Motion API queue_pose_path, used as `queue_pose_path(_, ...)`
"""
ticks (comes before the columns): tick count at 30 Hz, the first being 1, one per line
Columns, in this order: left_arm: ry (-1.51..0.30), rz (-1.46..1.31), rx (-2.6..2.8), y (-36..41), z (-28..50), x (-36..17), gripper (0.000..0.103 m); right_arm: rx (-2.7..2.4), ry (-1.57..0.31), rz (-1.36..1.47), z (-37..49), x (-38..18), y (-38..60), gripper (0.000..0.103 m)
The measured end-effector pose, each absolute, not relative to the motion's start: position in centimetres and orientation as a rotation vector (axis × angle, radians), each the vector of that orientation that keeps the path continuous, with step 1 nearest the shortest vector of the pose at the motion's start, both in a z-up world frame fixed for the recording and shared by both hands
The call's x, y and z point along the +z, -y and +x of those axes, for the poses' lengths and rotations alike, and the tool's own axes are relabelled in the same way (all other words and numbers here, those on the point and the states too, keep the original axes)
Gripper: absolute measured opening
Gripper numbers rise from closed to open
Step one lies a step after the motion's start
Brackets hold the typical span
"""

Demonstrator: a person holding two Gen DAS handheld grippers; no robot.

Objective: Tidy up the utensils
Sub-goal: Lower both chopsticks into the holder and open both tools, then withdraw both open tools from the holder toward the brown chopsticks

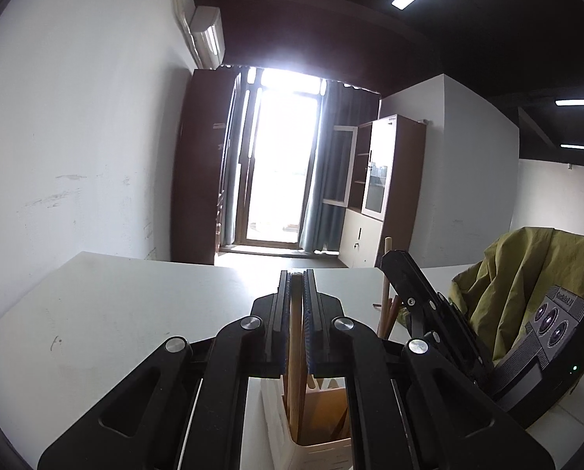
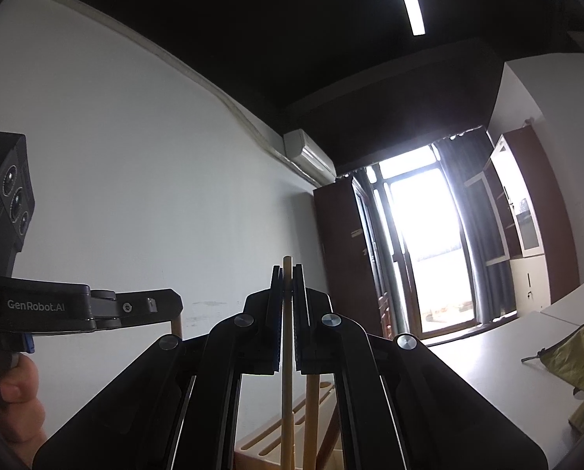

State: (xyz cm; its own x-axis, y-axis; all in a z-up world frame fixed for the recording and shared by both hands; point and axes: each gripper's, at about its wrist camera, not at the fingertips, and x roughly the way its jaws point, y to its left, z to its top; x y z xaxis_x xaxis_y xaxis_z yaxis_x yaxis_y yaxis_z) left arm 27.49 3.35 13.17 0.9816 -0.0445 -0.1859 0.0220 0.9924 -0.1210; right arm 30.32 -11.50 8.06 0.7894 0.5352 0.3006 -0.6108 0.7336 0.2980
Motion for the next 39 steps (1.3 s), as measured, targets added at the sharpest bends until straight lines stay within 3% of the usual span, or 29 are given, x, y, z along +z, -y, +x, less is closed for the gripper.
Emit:
queue_pose_path(12, -0.220, -0.097, -0.033, -3.4, 27.2, 12.3, 0.006, 0.636, 0.142, 0.412, 30.5, 7.4, 11.7, 0.006)
queue_pose_path(14, -0.219, -0.105, -0.033, -3.7, 27.0, 12.4, 0.013, 0.627, 0.139, 0.399, 30.2, 7.4, 11.7, 0.009)
queue_pose_path(16, -0.217, -0.108, -0.032, -3.9, 26.7, 12.5, 0.015, 0.615, 0.129, 0.394, 30.0, 7.4, 11.8, 0.026)
queue_pose_path(17, -0.216, -0.112, -0.033, -4.1, 26.5, 12.6, 0.017, 0.618, 0.122, 0.395, 29.9, 7.4, 11.9, 0.029)
queue_pose_path(27, -0.210, -0.102, -0.035, -3.8, 24.3, 13.0, 0.023, 0.557, 0.034, 0.337, 28.7, 8.0, 12.6, 0.030)
queue_pose_path(30, -0.210, -0.103, -0.033, -3.8, 23.4, 13.1, 0.027, 0.550, 0.000, 0.334, 28.3, 8.4, 13.1, 0.038)
queue_pose_path(39, -0.253, -0.074, -0.015, -3.0, 21.5, 11.9, 0.032, 0.541, -0.069, 0.301, 26.4, 8.7, 13.9, 0.042)
